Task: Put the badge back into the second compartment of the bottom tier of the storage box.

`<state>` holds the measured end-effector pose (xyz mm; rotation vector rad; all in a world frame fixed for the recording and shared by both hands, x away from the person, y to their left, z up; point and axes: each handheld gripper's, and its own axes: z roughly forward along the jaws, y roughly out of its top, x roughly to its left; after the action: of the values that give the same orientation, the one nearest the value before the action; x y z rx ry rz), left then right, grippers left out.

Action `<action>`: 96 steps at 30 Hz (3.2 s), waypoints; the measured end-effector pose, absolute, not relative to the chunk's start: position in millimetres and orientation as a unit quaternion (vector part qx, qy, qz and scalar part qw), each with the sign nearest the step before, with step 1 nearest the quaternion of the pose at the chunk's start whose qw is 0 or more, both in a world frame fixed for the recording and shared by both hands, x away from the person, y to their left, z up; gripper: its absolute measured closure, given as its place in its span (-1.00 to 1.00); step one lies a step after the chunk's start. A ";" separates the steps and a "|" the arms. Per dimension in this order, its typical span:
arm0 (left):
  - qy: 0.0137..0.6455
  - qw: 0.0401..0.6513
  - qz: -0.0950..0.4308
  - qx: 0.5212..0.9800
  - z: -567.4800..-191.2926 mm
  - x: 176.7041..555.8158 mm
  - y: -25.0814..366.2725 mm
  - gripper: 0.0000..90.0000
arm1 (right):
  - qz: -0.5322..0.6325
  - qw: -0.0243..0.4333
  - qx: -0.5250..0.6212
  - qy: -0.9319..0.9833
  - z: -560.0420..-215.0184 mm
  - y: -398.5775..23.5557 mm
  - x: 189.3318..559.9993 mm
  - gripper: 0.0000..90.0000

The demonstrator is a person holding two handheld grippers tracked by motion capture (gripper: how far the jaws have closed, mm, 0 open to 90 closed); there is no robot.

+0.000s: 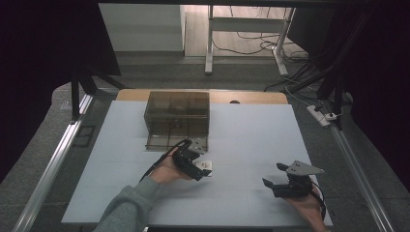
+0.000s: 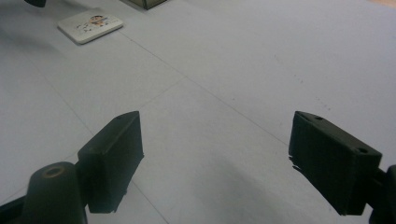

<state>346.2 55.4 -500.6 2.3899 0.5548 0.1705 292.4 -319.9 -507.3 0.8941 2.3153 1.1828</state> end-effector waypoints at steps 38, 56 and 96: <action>0.180 0.291 0.047 0.939 -527.9 358.0 39.1 -0.68 | 0.416 0.188 0.322 0.829 -509.7 -318.0 293.3 -0.60; 0.173 0.295 0.047 0.938 -526.4 358.7 43.9 -0.33 | 0.418 0.186 0.322 0.829 -510.4 -318.0 293.6 -0.59; 0.184 0.342 0.052 0.920 -511.3 358.1 56.2 -0.27 | 0.414 0.186 0.322 0.831 -511.0 -318.2 293.8 -0.58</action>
<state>358.1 56.2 -511.3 2.3919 0.4777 0.1363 293.8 -318.2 -511.0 0.9082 2.3393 1.1667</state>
